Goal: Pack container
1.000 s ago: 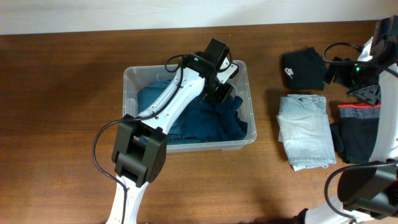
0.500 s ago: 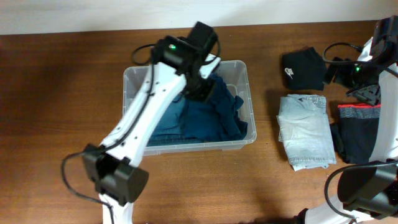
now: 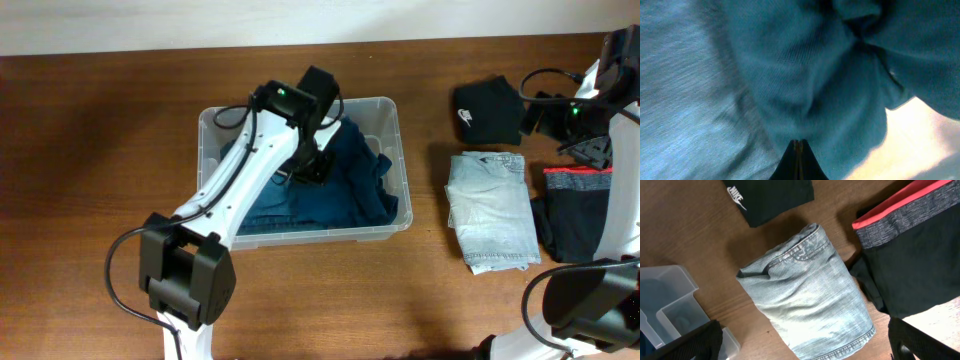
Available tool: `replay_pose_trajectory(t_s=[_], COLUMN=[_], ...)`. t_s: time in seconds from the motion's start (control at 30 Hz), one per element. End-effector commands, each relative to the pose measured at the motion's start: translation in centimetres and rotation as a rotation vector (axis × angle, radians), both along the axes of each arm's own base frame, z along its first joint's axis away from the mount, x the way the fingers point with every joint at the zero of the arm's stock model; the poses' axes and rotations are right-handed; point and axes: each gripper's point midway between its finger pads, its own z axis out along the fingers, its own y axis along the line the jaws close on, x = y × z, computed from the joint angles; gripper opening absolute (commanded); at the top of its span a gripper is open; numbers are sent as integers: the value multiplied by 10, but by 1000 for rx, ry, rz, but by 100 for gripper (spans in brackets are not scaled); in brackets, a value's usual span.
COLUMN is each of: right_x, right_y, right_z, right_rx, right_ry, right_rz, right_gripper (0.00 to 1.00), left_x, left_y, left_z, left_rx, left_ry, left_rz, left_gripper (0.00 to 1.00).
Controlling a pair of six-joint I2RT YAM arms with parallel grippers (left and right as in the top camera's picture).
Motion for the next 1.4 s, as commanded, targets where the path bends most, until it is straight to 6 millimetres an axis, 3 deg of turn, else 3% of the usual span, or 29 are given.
replay_pose_trajectory(t_s=[0.0,0.3,0.43,0.53,0.63,0.77,0.83,0.87,0.93,1.03,1.13,1.17,1.37], right_x=[1,1,1,1,1,1,1,1,1,1,1,1,1], right_y=[-4,-4,-4,-4,-4,-4,-4,-4,-4,-4,-4,-4,-4], right_z=[7,7,7,7,7,7,7,7,7,7,7,7,7], right_rx=[-15,-15,-15,-15,-15,-15,-15,-15,-15,-15,-15,-15,-15], right_ry=[-18,-18,-18,-18,-18,-18,-18,-18,-18,-18,-18,-18,-18], right_rz=[-18,-18,-18,-18,-18,-18,-18,-18,-18,-18,-18,-18,-18], right_gripper=[98,98,98,98,98,98,98,98,98,98,98,98,99], left_x=[-7,-20,-14,0,18,49,65,71,85,102,115,119,123], left_y=[-3,4,2,-5,-16,-14,-7,-2,13,41,82,100,215], left_z=[-21,-77,-75,-56,-23,32,59,69,91,118,136,139,134], left_rx=[-17,1,-7,-37,-83,-77,-48,-38,-20,-17,-31,-29,16], left_ry=[45,75,46,-9,-100,-285,-383,-420,-490,-560,-590,-594,-548], left_rz=[10,11,7,-2,-30,-13,12,27,92,200,346,405,757], left_gripper=[0,1,0,1,1,22,36,38,42,65,84,98,99])
